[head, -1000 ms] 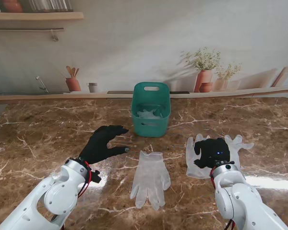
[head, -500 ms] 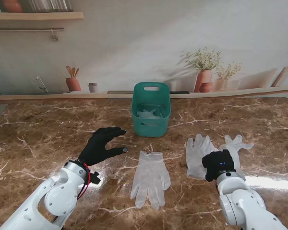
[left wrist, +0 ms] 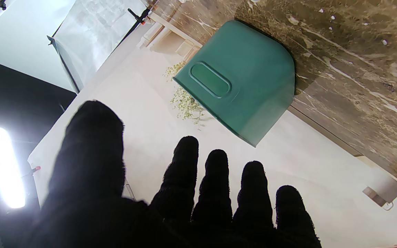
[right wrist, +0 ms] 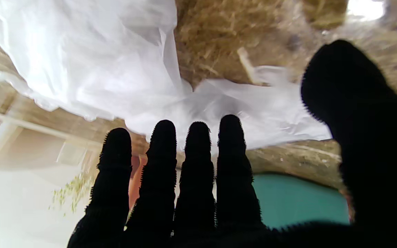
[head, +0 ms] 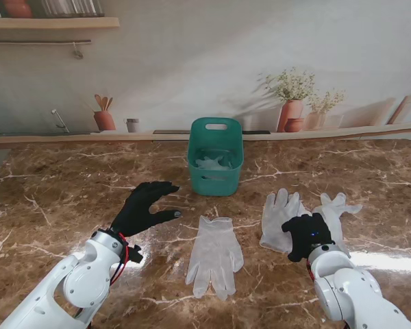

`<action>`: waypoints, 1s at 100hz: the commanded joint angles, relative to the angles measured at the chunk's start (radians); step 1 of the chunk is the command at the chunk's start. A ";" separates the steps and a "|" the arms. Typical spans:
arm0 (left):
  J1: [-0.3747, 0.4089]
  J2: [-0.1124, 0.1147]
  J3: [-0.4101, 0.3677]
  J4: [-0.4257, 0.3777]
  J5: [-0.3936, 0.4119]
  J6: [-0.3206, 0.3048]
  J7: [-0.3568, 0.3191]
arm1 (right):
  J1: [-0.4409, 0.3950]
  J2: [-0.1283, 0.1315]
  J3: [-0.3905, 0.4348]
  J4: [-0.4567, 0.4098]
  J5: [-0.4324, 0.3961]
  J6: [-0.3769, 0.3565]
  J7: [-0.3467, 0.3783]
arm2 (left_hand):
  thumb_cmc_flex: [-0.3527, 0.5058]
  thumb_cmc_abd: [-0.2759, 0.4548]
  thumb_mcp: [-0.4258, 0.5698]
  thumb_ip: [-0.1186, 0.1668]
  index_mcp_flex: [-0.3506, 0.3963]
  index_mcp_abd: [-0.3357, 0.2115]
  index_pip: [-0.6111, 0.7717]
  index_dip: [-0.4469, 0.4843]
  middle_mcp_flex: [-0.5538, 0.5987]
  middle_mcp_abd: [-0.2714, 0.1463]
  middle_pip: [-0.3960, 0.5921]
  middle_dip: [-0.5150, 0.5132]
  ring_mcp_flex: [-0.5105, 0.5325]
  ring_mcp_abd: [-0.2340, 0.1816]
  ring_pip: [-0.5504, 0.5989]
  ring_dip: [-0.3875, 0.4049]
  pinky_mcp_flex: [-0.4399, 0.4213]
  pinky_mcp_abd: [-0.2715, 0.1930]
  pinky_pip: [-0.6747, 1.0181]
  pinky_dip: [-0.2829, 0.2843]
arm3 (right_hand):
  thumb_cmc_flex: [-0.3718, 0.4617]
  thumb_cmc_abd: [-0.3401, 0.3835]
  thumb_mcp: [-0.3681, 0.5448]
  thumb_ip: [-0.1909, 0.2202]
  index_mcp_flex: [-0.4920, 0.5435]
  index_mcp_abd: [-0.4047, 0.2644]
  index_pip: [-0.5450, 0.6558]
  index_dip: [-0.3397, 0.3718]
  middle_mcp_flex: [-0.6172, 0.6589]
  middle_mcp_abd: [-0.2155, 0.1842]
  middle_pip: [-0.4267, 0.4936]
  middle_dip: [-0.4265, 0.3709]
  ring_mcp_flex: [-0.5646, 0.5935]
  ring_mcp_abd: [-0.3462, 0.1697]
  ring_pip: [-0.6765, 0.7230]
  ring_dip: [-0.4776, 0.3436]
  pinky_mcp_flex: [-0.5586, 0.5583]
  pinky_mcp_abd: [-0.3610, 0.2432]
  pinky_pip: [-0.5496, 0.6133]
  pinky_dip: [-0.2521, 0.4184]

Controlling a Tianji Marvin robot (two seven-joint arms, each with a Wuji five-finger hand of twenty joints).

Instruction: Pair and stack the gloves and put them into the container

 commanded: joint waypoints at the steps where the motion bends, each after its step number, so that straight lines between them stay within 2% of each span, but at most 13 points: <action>1: 0.003 -0.002 0.002 0.004 0.003 -0.003 0.002 | -0.041 -0.008 -0.001 0.027 -0.007 0.008 -0.048 | 0.005 0.036 -0.045 0.023 0.016 -0.015 -0.022 0.000 -0.017 -0.021 -0.020 -0.014 -0.038 -0.060 -0.029 -0.012 -0.005 -0.038 -0.041 0.003 | -0.033 -0.039 0.029 0.015 -0.037 -0.008 -0.044 -0.026 -0.010 0.008 0.014 -0.016 0.002 -0.011 0.021 -0.006 0.015 -0.002 0.003 0.036; 10: 0.005 -0.002 0.002 0.003 0.001 -0.002 0.001 | -0.055 -0.012 0.002 0.030 -0.004 0.003 -0.136 | 0.005 0.037 -0.045 0.024 0.017 -0.015 -0.021 0.000 -0.017 -0.023 -0.021 -0.015 -0.038 -0.060 -0.030 -0.012 -0.004 -0.040 -0.043 0.005 | -0.024 -0.067 0.062 0.007 -0.031 0.026 0.006 0.012 0.007 0.008 0.051 -0.015 0.041 -0.011 0.041 -0.005 0.046 0.003 0.038 0.056; 20: 0.004 -0.003 0.004 0.006 0.001 -0.005 0.005 | -0.068 -0.013 0.004 0.024 -0.004 0.000 -0.156 | 0.004 0.038 -0.045 0.023 0.018 -0.017 -0.021 0.001 -0.015 -0.022 -0.020 -0.014 -0.037 -0.060 -0.030 -0.012 -0.004 -0.039 -0.044 0.007 | -0.014 -0.075 0.078 0.004 -0.018 0.033 0.075 0.090 0.004 0.003 0.076 -0.008 0.048 -0.014 0.039 -0.012 0.053 -0.001 0.055 0.051; 39: 0.003 -0.003 0.006 0.008 -0.008 -0.011 0.002 | -0.050 -0.010 -0.021 0.066 -0.012 0.020 -0.177 | 0.005 0.040 -0.044 0.024 0.020 -0.017 -0.019 0.002 -0.013 -0.022 -0.020 -0.014 -0.035 -0.061 -0.029 -0.012 -0.004 -0.037 -0.047 0.010 | 0.024 -0.064 0.084 0.005 0.029 -0.019 0.156 0.236 0.018 0.000 0.108 0.002 0.069 -0.019 0.052 -0.018 0.071 -0.004 0.094 0.043; 59: 0.004 -0.002 0.005 0.006 -0.010 -0.009 -0.005 | 0.018 -0.005 -0.082 0.177 -0.037 0.065 -0.304 | 0.008 0.041 -0.044 0.024 0.022 -0.016 -0.018 0.003 -0.012 -0.017 -0.019 -0.014 -0.035 -0.057 -0.028 -0.011 -0.006 -0.033 -0.052 0.012 | 0.106 -0.005 0.075 0.015 0.215 -0.121 0.253 0.318 0.159 -0.017 0.167 0.018 0.186 -0.020 0.094 -0.014 0.157 0.007 0.193 0.042; 62: 0.004 -0.002 0.005 0.006 -0.011 -0.010 -0.005 | 0.032 -0.005 -0.095 0.197 -0.033 0.076 -0.325 | 0.008 0.040 -0.044 0.023 0.022 -0.016 -0.018 0.003 -0.012 -0.017 -0.019 -0.014 -0.034 -0.056 -0.028 -0.011 -0.006 -0.033 -0.052 0.012 | 0.140 0.012 0.048 -0.075 0.239 -0.154 0.317 0.276 0.186 -0.019 0.176 0.024 0.211 -0.019 0.105 -0.011 0.176 0.008 0.229 0.025; 63: 0.004 -0.002 0.005 0.006 -0.011 -0.010 -0.005 | 0.035 -0.005 -0.099 0.202 -0.032 0.081 -0.331 | 0.008 0.040 -0.044 0.023 0.023 -0.016 -0.018 0.003 -0.011 -0.017 -0.018 -0.013 -0.035 -0.056 -0.028 -0.011 -0.005 -0.033 -0.052 0.012 | 0.140 0.012 0.048 -0.075 0.239 -0.154 0.317 0.276 0.186 -0.019 0.176 0.024 0.211 -0.019 0.105 -0.011 0.176 0.008 0.229 0.025; 64: 0.003 -0.002 0.005 0.007 -0.011 -0.011 -0.005 | 0.038 -0.005 -0.102 0.206 -0.030 0.084 -0.334 | 0.008 0.040 -0.044 0.023 0.023 -0.016 -0.017 0.003 -0.011 -0.017 -0.018 -0.013 -0.034 -0.057 -0.028 -0.011 -0.005 -0.032 -0.053 0.012 | 0.161 0.014 0.031 -0.115 0.242 -0.176 0.389 0.218 0.202 -0.020 0.177 0.025 0.223 -0.017 0.108 -0.011 0.185 0.008 0.252 0.014; 68: 0.003 -0.002 0.005 0.008 -0.011 -0.013 -0.004 | 0.047 -0.006 -0.109 0.218 -0.020 0.089 -0.338 | 0.007 0.041 -0.044 0.023 0.022 -0.017 -0.018 0.003 -0.012 -0.018 -0.019 -0.014 -0.036 -0.058 -0.028 -0.011 -0.006 -0.032 -0.054 0.012 | 0.178 0.018 0.011 -0.138 0.249 -0.204 0.480 0.144 0.217 -0.020 0.177 0.027 0.235 -0.017 0.109 -0.011 0.191 0.003 0.271 0.007; 69: 0.003 -0.002 0.005 0.008 -0.011 -0.013 -0.005 | 0.049 -0.006 -0.111 0.220 -0.018 0.091 -0.338 | 0.007 0.041 -0.044 0.023 0.021 -0.018 -0.018 0.003 -0.013 -0.017 -0.019 -0.014 -0.036 -0.058 -0.028 -0.011 -0.006 -0.032 -0.054 0.012 | 0.178 0.018 0.011 -0.138 0.249 -0.204 0.480 0.144 0.217 -0.020 0.177 0.027 0.235 -0.017 0.109 -0.011 0.191 0.003 0.271 0.007; 71: 0.002 -0.002 0.005 0.008 -0.011 -0.014 -0.005 | 0.052 -0.006 -0.114 0.225 -0.013 0.093 -0.340 | 0.008 0.041 -0.044 0.023 0.023 -0.017 -0.017 0.004 -0.013 -0.016 -0.019 -0.014 -0.035 -0.057 -0.028 -0.011 -0.007 -0.031 -0.055 0.013 | 0.184 0.053 -0.011 -0.138 0.255 -0.221 0.573 0.051 0.229 -0.022 0.179 0.030 0.239 -0.017 0.110 -0.010 0.192 0.001 0.284 0.006; 79: 0.002 -0.001 0.005 0.008 -0.012 -0.016 -0.008 | 0.057 -0.008 -0.116 0.235 0.008 0.088 -0.353 | 0.009 0.043 -0.044 0.024 0.045 -0.012 -0.004 0.010 -0.010 -0.014 -0.018 -0.013 -0.034 -0.057 -0.028 -0.011 -0.007 -0.030 -0.057 0.014 | 0.158 0.174 0.004 -0.112 0.340 -0.248 0.649 -0.018 0.265 -0.035 0.189 0.038 0.256 -0.022 0.117 -0.005 0.202 -0.007 0.310 0.009; 100: 0.001 -0.001 0.008 0.006 -0.019 -0.015 -0.016 | 0.030 -0.024 -0.070 0.185 0.078 0.043 -0.375 | 0.016 0.049 -0.041 0.024 0.061 -0.007 0.030 0.038 -0.003 -0.004 -0.017 -0.013 -0.031 -0.048 -0.027 -0.010 -0.005 -0.021 -0.057 0.020 | 0.109 0.339 0.042 -0.076 0.333 -0.209 0.674 0.059 0.273 -0.036 0.201 0.057 0.245 -0.021 0.121 0.000 0.185 -0.015 0.317 0.007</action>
